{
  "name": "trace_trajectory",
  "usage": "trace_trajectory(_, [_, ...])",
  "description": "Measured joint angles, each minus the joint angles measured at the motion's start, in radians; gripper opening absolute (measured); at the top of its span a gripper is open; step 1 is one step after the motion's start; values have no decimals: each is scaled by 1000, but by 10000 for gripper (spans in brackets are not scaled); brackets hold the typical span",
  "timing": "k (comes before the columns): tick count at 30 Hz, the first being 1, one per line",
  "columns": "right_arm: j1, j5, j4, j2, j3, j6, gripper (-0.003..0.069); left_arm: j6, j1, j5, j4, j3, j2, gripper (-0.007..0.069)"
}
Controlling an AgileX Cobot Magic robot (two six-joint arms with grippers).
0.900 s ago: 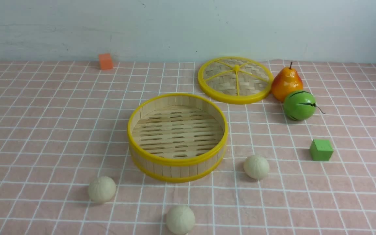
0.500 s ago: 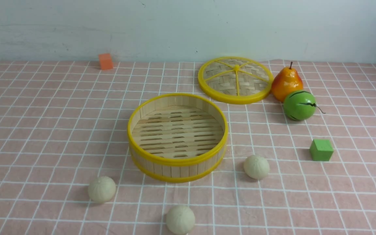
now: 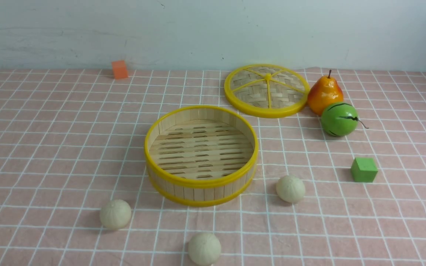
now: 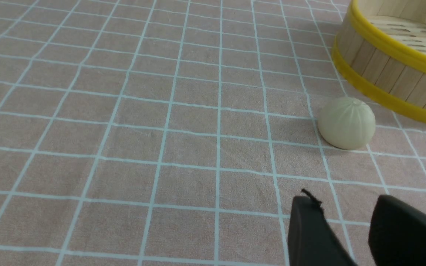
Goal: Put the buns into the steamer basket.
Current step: Use the left arm to grab a steamed stuffed bun
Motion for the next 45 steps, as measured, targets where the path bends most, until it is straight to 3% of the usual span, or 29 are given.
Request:
trace_trajectory(15, [0,-6,-56,0,0,-1,239,0,0,0,4,0,0,238])
trace_trajectory(34, [0,-8,12,0,0,-1,239,0,0,0,39,0,0,238])
trace_trajectory(39, [0,-8,128,0,0,-1,239,-35,0,-36,74,1,0,238])
trace_trajectory(42, [0,2,358,0,1,39,239,-228,0,-164,-132,1,0,238])
trace_trajectory(45, [0,12,643,0,9,116,239,-482,0,-276,-421,1,0,238])
